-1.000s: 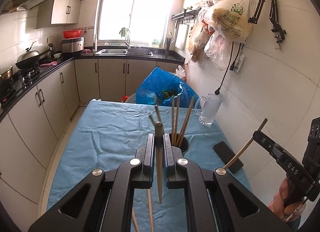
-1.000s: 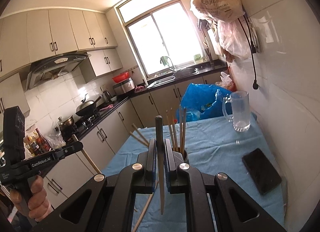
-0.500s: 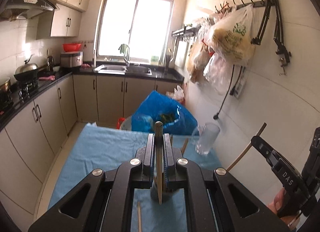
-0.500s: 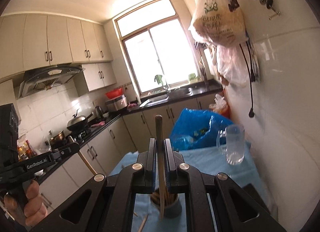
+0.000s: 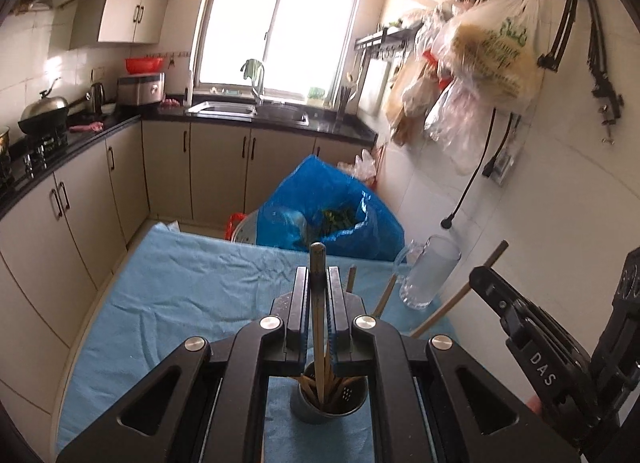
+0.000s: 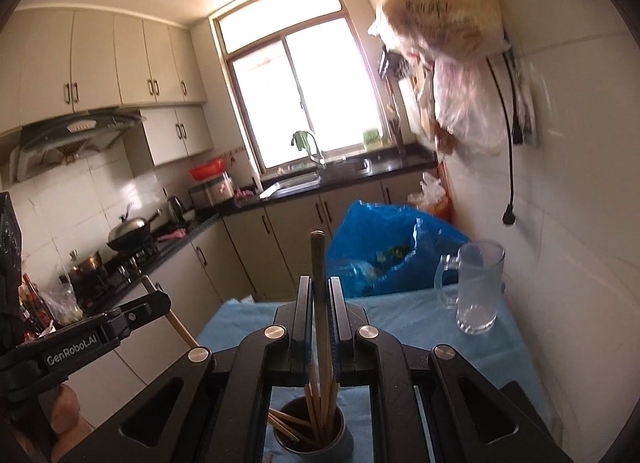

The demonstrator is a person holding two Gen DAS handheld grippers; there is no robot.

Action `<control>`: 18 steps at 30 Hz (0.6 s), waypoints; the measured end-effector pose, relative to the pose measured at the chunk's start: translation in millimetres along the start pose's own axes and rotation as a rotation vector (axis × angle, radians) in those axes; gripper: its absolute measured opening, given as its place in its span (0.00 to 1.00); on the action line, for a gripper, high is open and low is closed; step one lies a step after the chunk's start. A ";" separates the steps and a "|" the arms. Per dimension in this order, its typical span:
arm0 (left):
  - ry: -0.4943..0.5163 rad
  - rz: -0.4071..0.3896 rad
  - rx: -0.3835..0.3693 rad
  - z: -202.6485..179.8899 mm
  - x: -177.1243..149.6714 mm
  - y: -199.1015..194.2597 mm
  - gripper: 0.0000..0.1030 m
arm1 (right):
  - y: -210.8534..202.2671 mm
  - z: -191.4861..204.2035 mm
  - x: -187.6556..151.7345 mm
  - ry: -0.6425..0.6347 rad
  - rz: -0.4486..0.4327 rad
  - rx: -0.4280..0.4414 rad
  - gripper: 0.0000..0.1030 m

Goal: Organize utensils
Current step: 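Lower both chopsticks into the black cup and open both grippers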

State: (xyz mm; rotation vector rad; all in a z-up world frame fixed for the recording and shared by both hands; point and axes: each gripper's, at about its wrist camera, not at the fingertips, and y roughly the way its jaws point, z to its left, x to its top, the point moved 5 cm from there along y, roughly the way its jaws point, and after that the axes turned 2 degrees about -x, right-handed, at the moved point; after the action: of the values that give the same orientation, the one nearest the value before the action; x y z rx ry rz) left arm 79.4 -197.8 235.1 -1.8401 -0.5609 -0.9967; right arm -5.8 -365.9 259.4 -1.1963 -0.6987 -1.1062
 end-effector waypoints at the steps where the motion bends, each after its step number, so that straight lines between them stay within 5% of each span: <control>1: -0.001 0.008 0.000 1.5 -2.7 3.4 0.07 | 5.8 -0.8 -4.4 -0.001 0.015 0.000 0.08; 10: -0.011 0.059 0.004 10.2 -17.0 18.5 0.08 | 33.2 -10.0 -31.6 0.006 0.111 -0.010 0.08; 14: -0.018 0.051 -0.004 10.6 -15.9 10.1 0.33 | 28.0 -13.1 -29.5 0.019 0.112 0.000 0.10; 18: -0.012 0.023 -0.007 7.9 -14.7 -7.8 0.36 | 8.6 -14.2 -22.5 0.028 0.075 0.005 0.24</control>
State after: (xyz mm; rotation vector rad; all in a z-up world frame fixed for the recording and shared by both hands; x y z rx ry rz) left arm 68.6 -186.7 225.2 -1.8551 -0.5430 -0.9745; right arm -7.3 -373.0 232.4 -1.1916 -0.6296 -1.0563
